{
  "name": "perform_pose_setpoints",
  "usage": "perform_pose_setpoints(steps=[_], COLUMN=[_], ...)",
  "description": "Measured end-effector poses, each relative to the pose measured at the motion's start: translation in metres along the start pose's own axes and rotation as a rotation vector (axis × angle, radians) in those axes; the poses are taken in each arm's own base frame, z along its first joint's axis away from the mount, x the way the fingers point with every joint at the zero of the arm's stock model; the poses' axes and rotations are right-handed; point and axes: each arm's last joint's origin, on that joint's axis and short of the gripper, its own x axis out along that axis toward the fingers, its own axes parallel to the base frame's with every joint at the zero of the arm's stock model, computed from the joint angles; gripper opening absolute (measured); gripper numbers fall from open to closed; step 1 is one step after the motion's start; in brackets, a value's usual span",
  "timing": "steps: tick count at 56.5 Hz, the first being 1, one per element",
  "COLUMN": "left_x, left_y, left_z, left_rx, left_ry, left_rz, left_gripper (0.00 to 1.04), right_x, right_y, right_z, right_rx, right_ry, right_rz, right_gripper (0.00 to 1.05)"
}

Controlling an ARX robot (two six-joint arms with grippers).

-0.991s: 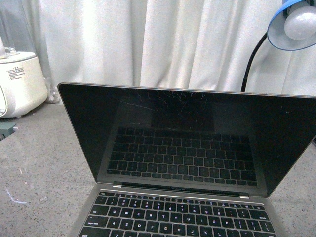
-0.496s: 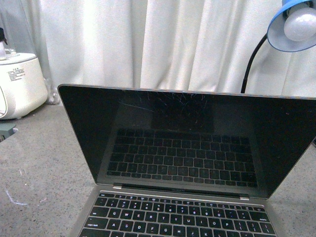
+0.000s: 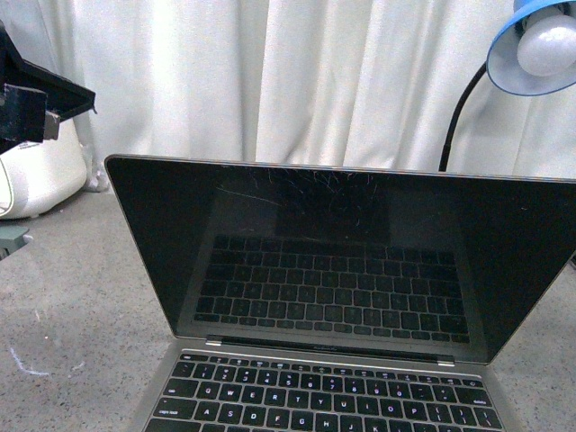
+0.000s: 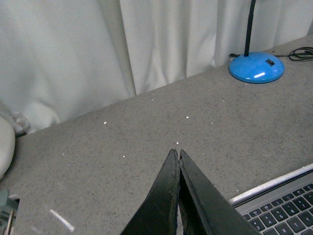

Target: Close laptop

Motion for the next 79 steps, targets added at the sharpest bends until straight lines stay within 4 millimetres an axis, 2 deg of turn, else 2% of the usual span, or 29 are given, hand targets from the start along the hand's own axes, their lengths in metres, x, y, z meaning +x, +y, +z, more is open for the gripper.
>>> perform_pose_setpoints(steps=[10,28,50,66,79], left_x=[0.01,0.028,0.046,0.047,0.045], left_y=[0.001,0.008,0.011,0.016,0.01], left_z=[0.006,0.025,0.022,0.018,0.005], left_rx=[0.069,0.213,0.338,0.348,0.346], left_ry=[0.04,0.052,0.113,0.114,0.137], left_rz=[-0.08,-0.08,-0.081,-0.075,-0.11], left_gripper=[0.04,0.04,0.04,0.04,0.04], right_x=[0.003,0.008,0.012,0.014,0.011], right_y=[0.004,0.011,0.025,0.046,0.05], right_z=[0.007,0.006,0.005,0.004,-0.007], right_rx=[0.034,0.037,0.081,0.176,0.238], right_ry=[-0.02,-0.021,-0.018,-0.001,0.007], right_rz=[0.088,0.144,0.263,0.422,0.429], right_gripper=[0.01,0.01,0.01,0.01,0.01])
